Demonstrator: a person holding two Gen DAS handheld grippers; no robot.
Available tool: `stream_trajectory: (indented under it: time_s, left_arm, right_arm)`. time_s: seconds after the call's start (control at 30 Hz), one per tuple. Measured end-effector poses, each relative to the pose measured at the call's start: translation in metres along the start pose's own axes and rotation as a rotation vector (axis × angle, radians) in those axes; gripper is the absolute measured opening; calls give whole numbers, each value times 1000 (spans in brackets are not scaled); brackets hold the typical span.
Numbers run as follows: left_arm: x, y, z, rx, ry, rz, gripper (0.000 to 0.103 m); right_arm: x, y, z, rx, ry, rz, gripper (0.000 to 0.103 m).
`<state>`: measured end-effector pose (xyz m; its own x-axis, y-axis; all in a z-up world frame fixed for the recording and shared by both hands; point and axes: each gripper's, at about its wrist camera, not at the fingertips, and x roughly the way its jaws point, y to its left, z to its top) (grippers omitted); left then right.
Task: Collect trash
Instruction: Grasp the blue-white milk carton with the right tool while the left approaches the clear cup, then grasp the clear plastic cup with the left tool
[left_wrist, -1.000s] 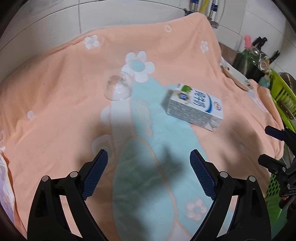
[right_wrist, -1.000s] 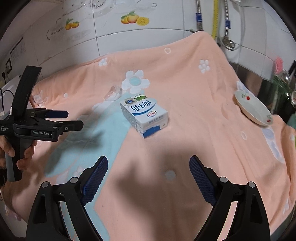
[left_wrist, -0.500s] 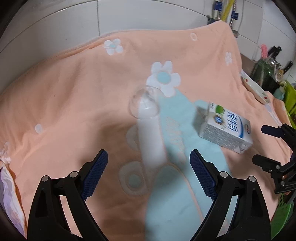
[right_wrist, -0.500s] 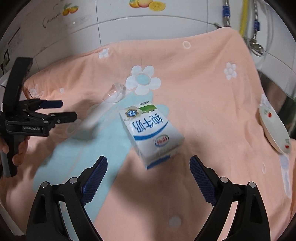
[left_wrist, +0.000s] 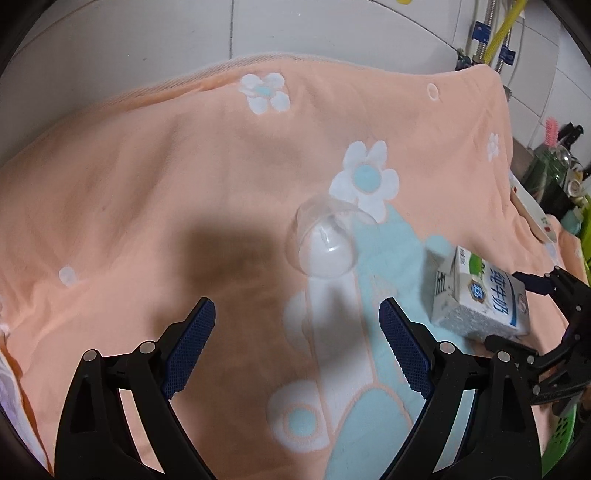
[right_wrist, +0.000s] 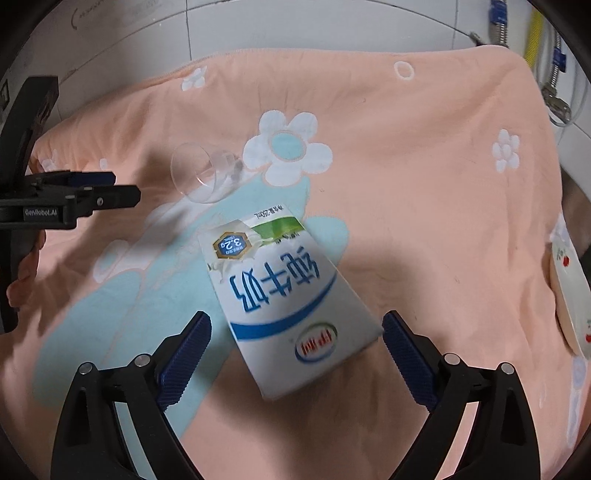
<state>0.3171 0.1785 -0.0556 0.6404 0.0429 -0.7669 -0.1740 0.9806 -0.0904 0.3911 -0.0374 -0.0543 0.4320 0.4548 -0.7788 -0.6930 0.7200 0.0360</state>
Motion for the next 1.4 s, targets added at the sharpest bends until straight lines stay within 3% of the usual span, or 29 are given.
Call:
stream_trajectory:
  time_s: [0.3, 0.67, 0.87, 0.93, 1.3, 1.4]
  left_arm:
    - [17, -1, 19, 33, -19, 23, 89]
    - [31, -11, 24, -9, -35, -28, 94]
    - [39, -24, 28, -33, -46, -18, 96]
    - [43, -26, 30, -47, -44, -12, 96]
    - [66, -23, 38, -121, -44, 59, 95]
    - [71, -22, 37, -125, -40, 47, 86]
  right_arm:
    - [19, 3, 14, -94, 27, -5, 91]
    - [41, 3, 21, -108, 47, 44, 91]
    - [31, 1, 17, -80, 32, 59, 67]
    - [27, 1, 15, -77, 30, 52, 64]
    - [8, -4, 3, -48, 28, 52, 63]
    - [10, -4, 3, -43, 26, 53, 63]
